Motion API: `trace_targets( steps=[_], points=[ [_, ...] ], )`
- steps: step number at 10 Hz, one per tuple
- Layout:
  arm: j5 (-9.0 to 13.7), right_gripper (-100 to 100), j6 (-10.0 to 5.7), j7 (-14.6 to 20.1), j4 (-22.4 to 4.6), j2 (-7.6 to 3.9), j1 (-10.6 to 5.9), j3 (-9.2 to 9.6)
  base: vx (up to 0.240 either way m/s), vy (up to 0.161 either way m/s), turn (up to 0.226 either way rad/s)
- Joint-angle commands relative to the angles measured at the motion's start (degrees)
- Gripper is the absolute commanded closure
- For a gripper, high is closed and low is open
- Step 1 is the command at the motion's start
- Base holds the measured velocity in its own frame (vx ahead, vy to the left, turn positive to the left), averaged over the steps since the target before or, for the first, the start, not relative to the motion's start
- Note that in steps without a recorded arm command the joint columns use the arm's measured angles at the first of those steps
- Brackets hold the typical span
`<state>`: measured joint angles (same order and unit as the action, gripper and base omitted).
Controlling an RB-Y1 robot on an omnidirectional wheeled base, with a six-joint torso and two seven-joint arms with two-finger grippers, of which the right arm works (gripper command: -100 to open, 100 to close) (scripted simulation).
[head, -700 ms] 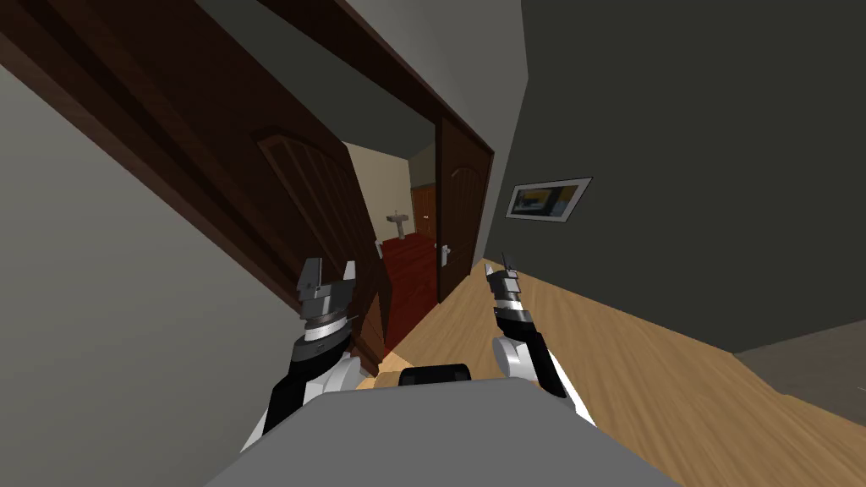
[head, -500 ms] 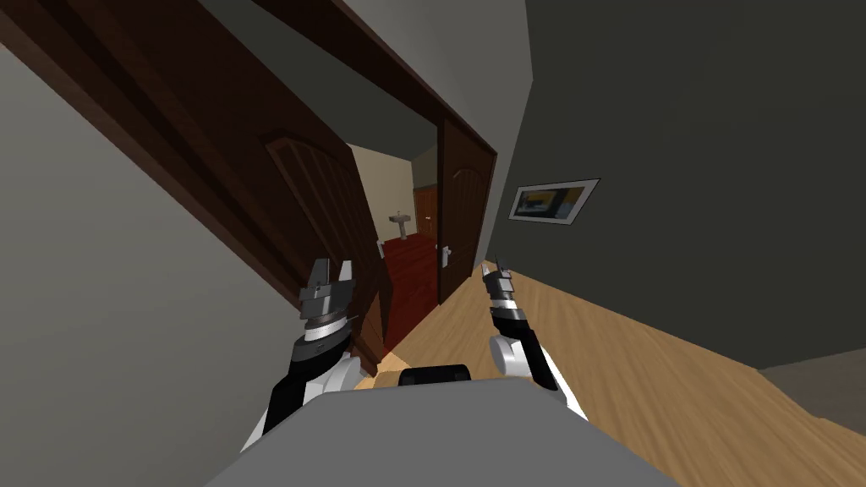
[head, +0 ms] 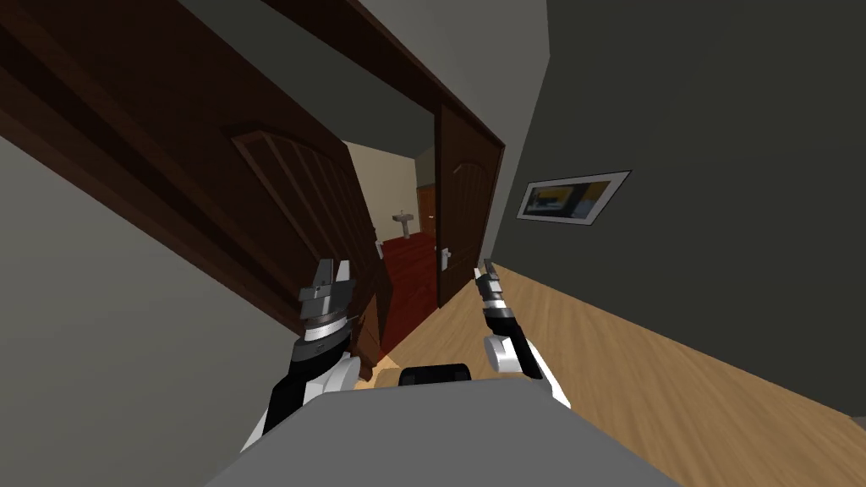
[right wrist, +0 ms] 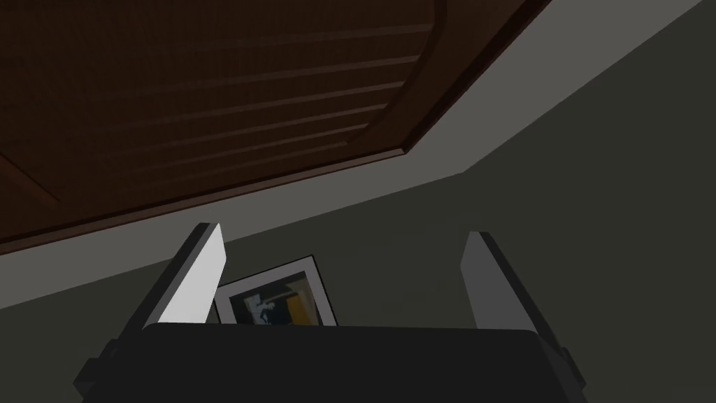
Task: Push the door open
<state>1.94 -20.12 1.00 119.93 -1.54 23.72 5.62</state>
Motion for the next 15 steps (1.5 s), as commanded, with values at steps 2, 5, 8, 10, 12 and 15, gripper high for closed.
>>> trace_targets(
  steps=[2,5,8,10,12,15],
  points=[
    [-0.1,-100,0.69,0.3,-2.9,-0.89,-1.50,1.03,0.083,-0.134,0.102],
    [-0.3,-100,1.05,0.6,-6.4,-1.62,-3.06,2.25,0.070,-0.099,0.104],
    [-0.6,-100,1.43,0.8,-10.0,-2.26,-4.72,3.54,0.084,-0.114,0.101],
    [-0.7,-100,1.70,1.0,-12.5,-2.64,-5.86,4.43,0.085,-0.119,0.104],
    [-0.8,-100,1.96,1.2,-15.1,-2.99,-7.00,5.32,0.073,-0.109,0.106],
    [-1.1,-100,2.35,1.5,-18.8,-3.41,-8.72,6.65,0.072,-0.124,0.106]
  ],
)
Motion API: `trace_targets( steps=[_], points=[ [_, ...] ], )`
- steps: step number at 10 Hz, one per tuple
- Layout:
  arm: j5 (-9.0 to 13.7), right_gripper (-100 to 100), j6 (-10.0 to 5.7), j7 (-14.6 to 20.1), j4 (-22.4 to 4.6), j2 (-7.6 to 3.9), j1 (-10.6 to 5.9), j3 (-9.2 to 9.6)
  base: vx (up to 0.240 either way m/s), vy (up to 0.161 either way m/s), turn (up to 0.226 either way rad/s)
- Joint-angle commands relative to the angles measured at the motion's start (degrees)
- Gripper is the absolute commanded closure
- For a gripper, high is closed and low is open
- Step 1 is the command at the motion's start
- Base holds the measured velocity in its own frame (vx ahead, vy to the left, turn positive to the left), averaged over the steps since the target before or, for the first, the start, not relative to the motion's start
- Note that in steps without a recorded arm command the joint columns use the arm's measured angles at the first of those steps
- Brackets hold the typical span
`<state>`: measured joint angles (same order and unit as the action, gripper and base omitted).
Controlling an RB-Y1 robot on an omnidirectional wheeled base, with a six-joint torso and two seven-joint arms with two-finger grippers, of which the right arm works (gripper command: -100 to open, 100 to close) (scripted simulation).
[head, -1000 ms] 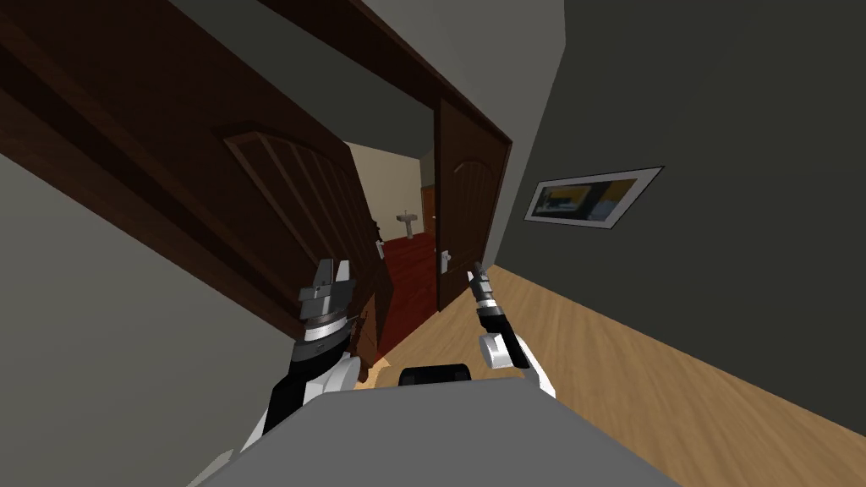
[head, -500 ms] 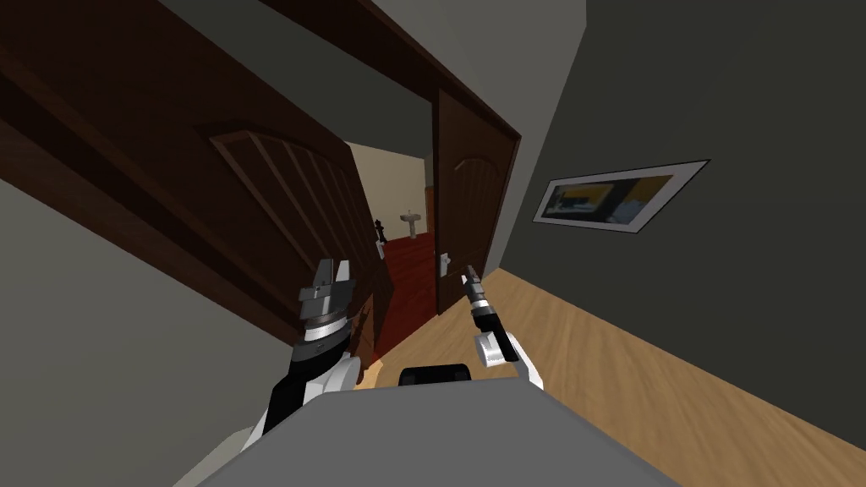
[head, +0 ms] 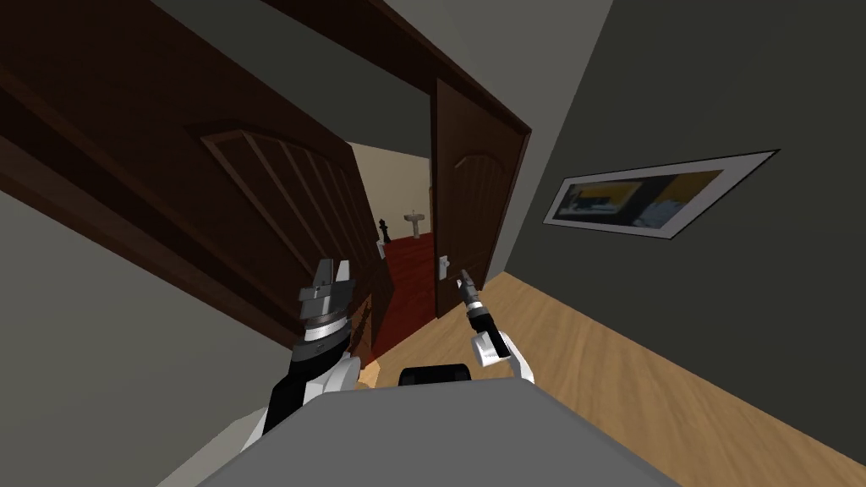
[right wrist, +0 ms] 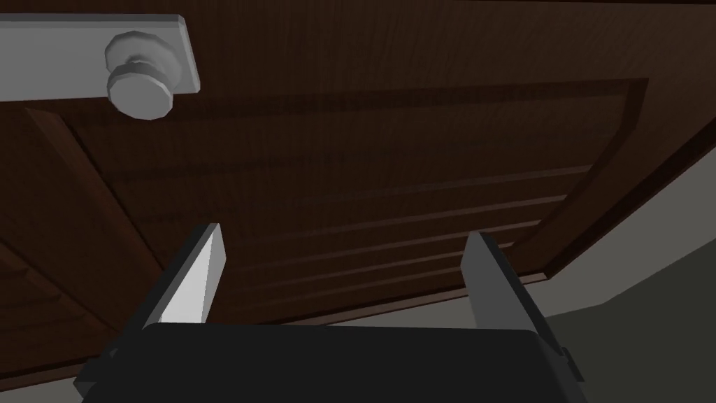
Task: Push the door open
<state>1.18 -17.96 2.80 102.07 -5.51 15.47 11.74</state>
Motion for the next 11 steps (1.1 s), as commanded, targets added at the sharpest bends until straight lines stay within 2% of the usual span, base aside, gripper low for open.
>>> trace_targets(
  steps=[1,3,4,8,11],
  points=[
    [-0.4,-100,0.32,-0.2,-2.2,0.45,-1.03,0.97,0.066,-0.128,0.127],
    [-0.5,-100,0.58,-0.1,-4.7,0.24,-2.14,1.84,0.066,-0.106,0.088],
    [-0.7,-100,0.82,0.1,-7.0,0.07,-3.20,2.67,0.086,-0.153,0.187],
    [-0.9,-100,1.28,0.4,-11.4,-0.16,-5.18,4.21,0.074,-0.142,0.102],
    [-1.2,-100,1.75,0.7,-15.9,-0.29,-7.24,5.81,0.055,-0.153,0.126]
  ],
)
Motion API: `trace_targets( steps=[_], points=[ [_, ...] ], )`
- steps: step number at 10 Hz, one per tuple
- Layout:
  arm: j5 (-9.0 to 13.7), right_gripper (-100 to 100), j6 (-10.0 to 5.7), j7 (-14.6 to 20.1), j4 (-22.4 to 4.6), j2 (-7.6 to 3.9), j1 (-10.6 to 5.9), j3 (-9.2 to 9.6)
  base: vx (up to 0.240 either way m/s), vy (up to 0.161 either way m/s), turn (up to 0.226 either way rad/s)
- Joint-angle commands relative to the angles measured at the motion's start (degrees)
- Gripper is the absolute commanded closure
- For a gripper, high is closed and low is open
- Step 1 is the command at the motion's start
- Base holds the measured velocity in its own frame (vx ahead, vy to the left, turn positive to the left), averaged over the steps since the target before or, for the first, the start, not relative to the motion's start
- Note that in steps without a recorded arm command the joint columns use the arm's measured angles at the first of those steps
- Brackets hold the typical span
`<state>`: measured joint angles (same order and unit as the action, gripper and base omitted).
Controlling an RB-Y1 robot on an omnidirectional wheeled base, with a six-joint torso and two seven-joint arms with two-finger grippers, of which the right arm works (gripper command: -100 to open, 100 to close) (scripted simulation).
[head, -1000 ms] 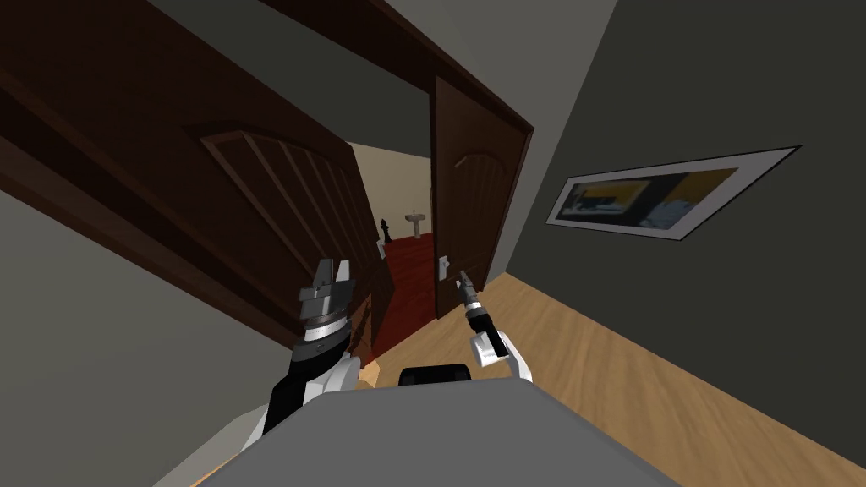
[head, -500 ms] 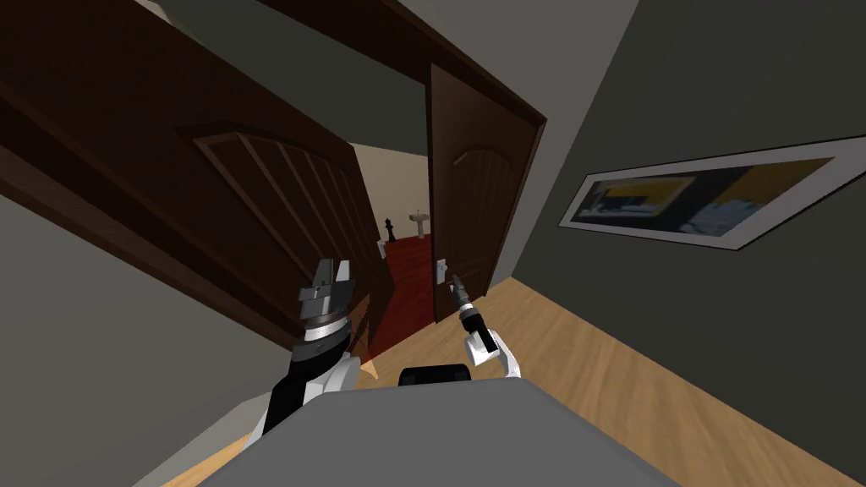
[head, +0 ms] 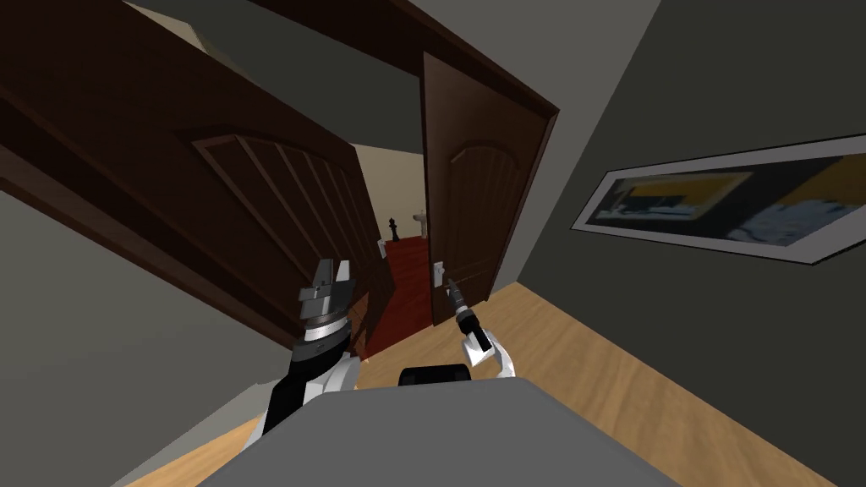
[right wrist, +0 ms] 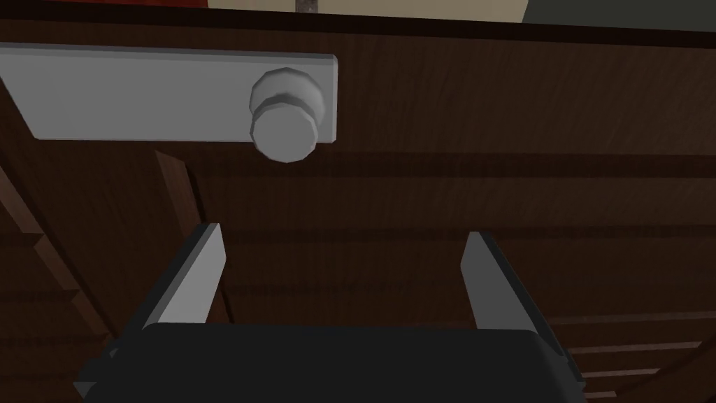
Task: Push the door open
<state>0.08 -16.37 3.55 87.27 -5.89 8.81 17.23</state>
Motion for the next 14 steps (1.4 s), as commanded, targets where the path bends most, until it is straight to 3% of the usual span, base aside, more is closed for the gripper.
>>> trace_targets(
  steps=[1,4,6,14],
  points=[
    [-0.1,-100,0.23,0.1,-1.8,0.08,-0.90,0.57,0.052,-0.137,0.084],
    [-0.3,-100,0.53,0.3,-4.7,0.08,-2.20,1.58,0.041,-0.116,0.079],
    [-0.3,-100,0.72,0.4,-4.5,-0.12,-2.13,1.64,0.023,-0.072,0.033],
    [-0.1,-100,-0.17,0.0,-8.5,1.30,-4.82,-0.14,0.178,0.058,0.026]
  ],
)
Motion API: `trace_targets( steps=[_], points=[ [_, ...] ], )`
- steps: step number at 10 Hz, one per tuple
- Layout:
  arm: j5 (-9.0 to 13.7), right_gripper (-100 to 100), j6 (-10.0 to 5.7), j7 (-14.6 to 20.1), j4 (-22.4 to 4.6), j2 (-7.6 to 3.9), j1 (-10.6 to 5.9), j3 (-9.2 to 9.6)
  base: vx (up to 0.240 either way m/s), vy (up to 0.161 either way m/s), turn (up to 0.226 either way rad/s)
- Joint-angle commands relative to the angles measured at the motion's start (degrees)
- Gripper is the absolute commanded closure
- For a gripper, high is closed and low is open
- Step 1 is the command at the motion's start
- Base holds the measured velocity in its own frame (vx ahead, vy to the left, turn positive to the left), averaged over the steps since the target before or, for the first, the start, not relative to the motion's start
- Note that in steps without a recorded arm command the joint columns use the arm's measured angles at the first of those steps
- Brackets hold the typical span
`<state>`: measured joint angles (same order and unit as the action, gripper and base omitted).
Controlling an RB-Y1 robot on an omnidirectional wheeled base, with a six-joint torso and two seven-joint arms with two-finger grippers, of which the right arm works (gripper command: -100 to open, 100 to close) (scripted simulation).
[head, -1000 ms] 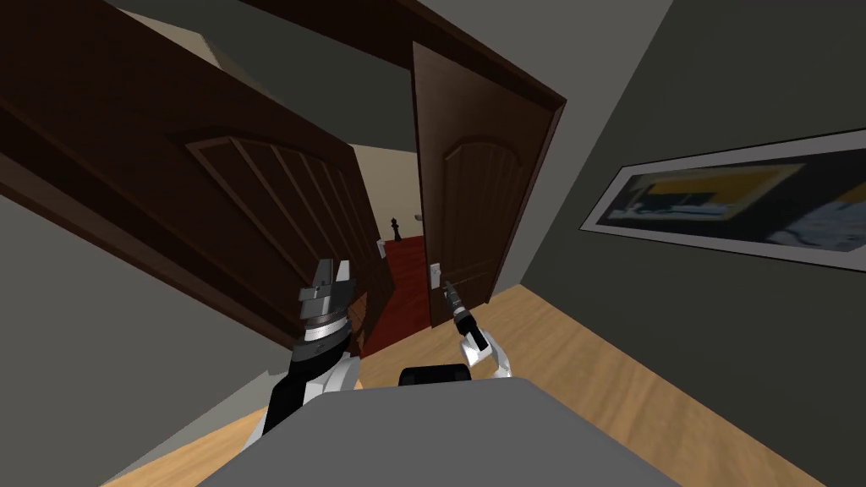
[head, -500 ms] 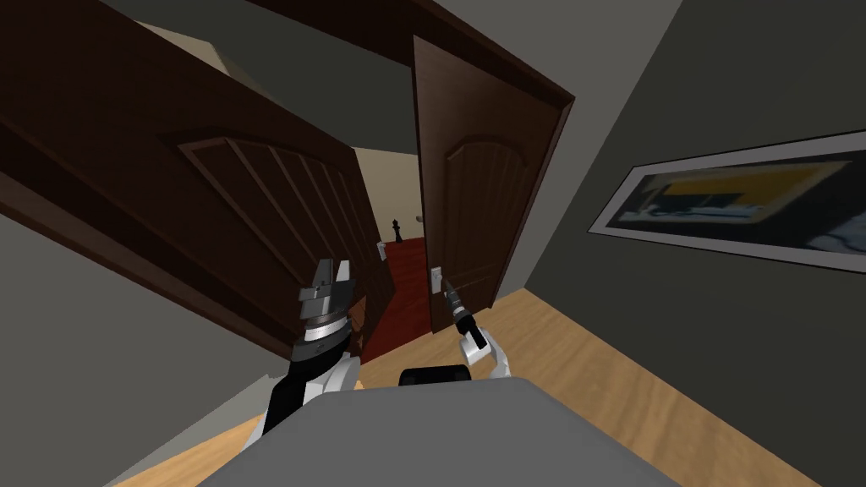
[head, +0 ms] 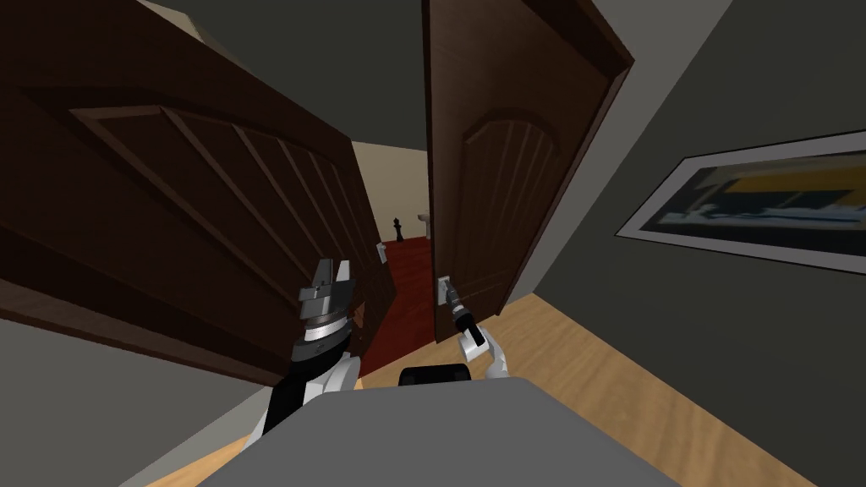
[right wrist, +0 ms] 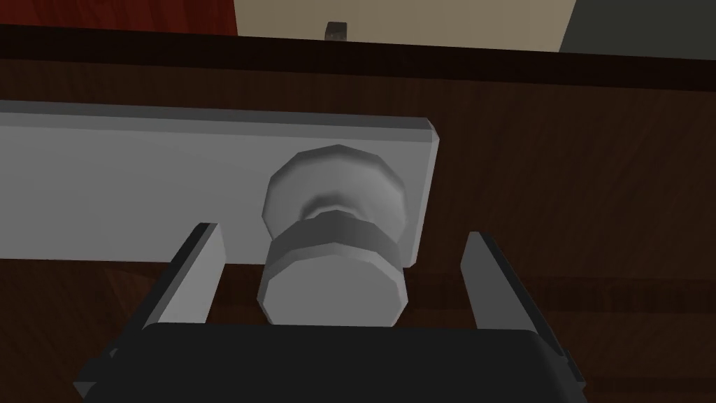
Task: Push the door open
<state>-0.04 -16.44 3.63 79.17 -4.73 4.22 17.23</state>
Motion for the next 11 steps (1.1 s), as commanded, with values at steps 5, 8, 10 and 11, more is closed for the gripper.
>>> trace_targets(
  steps=[5,8,10,11],
  points=[
    [0.0,100,0.00,0.0,0.0,0.00,0.00,0.00,0.005,0.001,0.004],
    [0.0,100,0.04,-0.3,-0.3,0.08,-0.43,-0.70,0.036,0.023,-0.013],
    [0.0,100,0.03,-0.5,-0.6,0.16,-0.70,-1.45,0.138,0.076,-0.049],
    [0.0,100,0.03,-0.6,-0.7,0.20,-0.81,-1.75,0.164,0.075,-0.024]
  ],
)
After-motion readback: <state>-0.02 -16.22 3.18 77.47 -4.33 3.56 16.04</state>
